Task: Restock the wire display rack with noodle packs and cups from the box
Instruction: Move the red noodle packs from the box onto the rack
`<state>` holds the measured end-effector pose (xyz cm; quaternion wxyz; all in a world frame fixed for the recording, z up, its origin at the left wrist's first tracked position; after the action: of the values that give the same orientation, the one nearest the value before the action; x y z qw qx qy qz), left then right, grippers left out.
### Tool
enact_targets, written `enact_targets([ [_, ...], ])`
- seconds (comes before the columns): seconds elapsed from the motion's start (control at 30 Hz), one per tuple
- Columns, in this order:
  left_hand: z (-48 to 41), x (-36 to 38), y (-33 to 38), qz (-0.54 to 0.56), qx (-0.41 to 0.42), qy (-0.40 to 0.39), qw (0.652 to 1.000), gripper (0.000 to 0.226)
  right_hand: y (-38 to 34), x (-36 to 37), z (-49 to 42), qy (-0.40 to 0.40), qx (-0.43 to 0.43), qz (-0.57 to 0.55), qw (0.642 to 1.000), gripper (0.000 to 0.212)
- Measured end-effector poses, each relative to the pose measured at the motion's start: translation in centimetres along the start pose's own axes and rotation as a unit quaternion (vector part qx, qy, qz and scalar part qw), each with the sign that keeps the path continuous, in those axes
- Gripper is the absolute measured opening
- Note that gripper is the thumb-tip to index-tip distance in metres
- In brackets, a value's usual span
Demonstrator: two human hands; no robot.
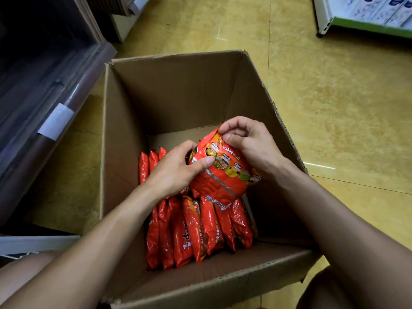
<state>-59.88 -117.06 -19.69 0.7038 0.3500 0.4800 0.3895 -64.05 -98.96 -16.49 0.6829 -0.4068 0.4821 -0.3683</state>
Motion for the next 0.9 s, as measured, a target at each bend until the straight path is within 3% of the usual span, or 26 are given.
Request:
enact_targets([
  [0.07, 0.3, -0.1, 0.0, -0.011, 0.008, 0.012, 1.000, 0.031, -0.1, 0.3, -0.1, 0.004, 0.005, 0.008, 1.000, 0.015],
  [0.2, 0.7, -0.7, 0.1, -0.028, 0.033, 0.045, 0.998, 0.025, -0.3, 1.1, -0.2, -0.055, 0.024, 0.045, 0.997, 0.034],
  [0.3, 1.0, -1.2, 0.2, -0.043, 0.040, 0.069, 0.996, 0.023, -0.2, 1.8, -0.1, -0.065, 0.020, 0.141, 0.988, 0.011],
  [0.47, 1.1, -1.1, 0.3, -0.054, 0.039, 0.064, 0.996, 0.025, -0.2, 2.3, 0.2, -0.031, 0.012, 0.177, 0.984, 0.012],
  [0.63, 1.6, -2.2, 1.1, -0.108, 0.086, 0.133, 0.981, 0.058, -0.5, 1.7, 0.3, 0.028, 0.022, 0.189, 0.981, 0.014],
  [0.8, 1.8, -1.7, 0.2, -0.139, 0.075, 0.039, 0.987, 0.071, 0.1, 1.3, -0.3, 0.060, 0.052, 0.161, 0.984, 0.013],
  [0.87, 2.1, -0.8, -0.4, -0.163, 0.068, -0.032, 0.984, 0.090, 0.0, 1.2, -0.4, 0.074, 0.065, 0.119, 0.988, 0.002],
  [0.9, 2.2, -0.4, -0.8, -0.176, 0.066, -0.062, 0.980, 0.101, 0.0, 1.1, -0.4, 0.082, 0.074, 0.085, 0.990, 0.011],
])
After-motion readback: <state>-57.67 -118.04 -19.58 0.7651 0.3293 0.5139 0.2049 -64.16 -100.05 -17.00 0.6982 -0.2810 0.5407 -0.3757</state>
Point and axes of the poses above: each hand's wrist, its own z-axis away from the middle knuckle, its own x-axis out of the palm, y = z × x, the point moved 5 cm from there along -z, towards the middle knuckle, and after that the axes turned 7 degrees about z, right-handed, at the moved point
